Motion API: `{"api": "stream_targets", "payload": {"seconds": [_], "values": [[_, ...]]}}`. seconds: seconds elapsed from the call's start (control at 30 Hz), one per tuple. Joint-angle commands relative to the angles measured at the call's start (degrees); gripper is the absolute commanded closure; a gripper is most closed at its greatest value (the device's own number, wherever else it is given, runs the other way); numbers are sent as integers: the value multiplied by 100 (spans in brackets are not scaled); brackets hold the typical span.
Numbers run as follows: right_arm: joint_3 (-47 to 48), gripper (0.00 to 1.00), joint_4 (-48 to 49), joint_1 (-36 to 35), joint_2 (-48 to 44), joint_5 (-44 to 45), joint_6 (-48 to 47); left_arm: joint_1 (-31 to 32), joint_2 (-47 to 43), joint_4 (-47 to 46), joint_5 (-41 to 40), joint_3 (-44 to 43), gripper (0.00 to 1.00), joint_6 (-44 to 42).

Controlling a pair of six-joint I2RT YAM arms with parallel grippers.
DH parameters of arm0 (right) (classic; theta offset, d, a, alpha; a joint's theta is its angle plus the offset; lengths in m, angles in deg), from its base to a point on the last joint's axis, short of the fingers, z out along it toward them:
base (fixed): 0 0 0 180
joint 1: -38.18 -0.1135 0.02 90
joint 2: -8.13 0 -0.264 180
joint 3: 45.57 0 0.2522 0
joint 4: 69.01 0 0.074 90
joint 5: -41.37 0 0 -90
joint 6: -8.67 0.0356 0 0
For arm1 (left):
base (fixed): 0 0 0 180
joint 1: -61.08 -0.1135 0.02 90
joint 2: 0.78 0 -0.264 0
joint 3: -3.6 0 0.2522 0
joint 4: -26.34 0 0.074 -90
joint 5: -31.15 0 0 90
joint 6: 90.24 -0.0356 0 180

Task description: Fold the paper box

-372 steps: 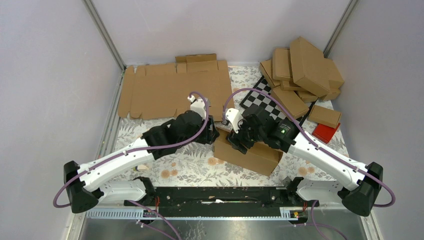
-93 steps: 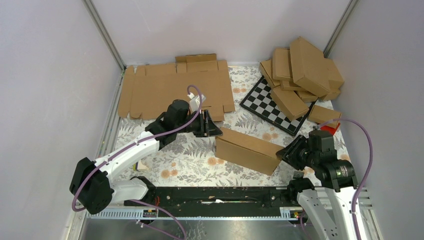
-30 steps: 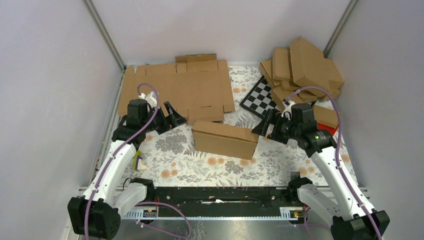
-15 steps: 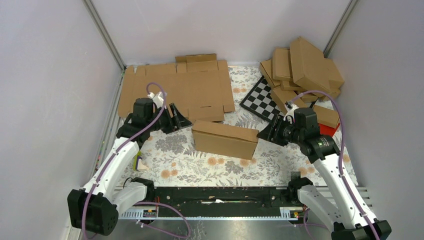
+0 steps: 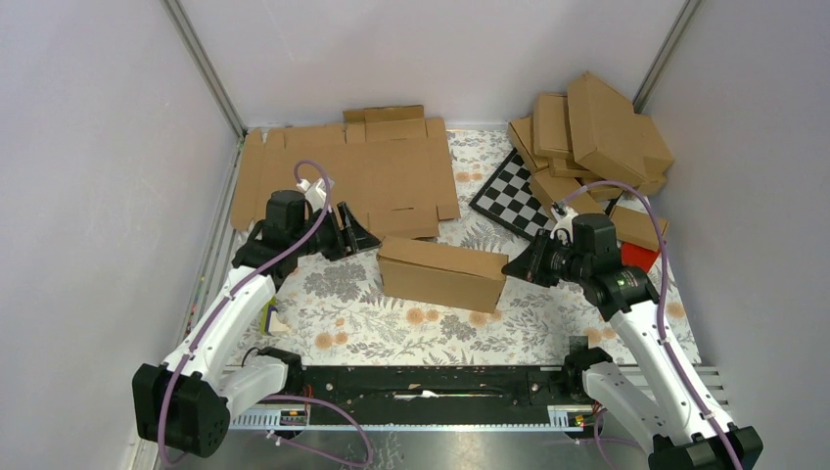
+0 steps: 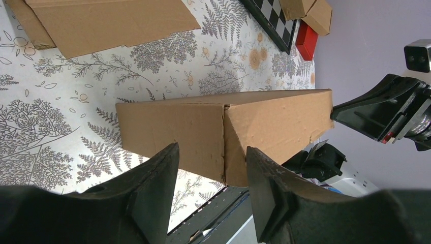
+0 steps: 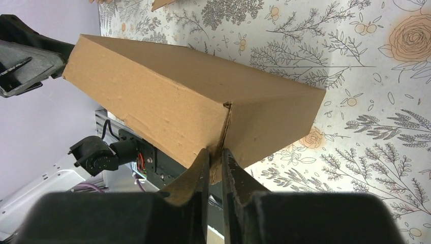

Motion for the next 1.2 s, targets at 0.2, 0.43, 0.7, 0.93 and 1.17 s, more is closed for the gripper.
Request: {"api": "stream_targets", "payload": {"seconds": [0.2,0.43,0.7,0.93,1.17], "values": [[-380,87,-358,-22,185,346,-404,24,-67,-253,268,-81,46,120],[-499,79,-334,-25,263,389,-445,33,-77,-187,498,-34,49,86],[-462,71,-269,-22,275,338,-411,44,-130,190,558,-81,73,-5],[-434,74,-273,-23,278,360,-410,43,-182,625,470,-313,61,-29],[-371,73,-269,-22,309,373,-406,42,-251,1383,-30,-895,56,-193]]}}
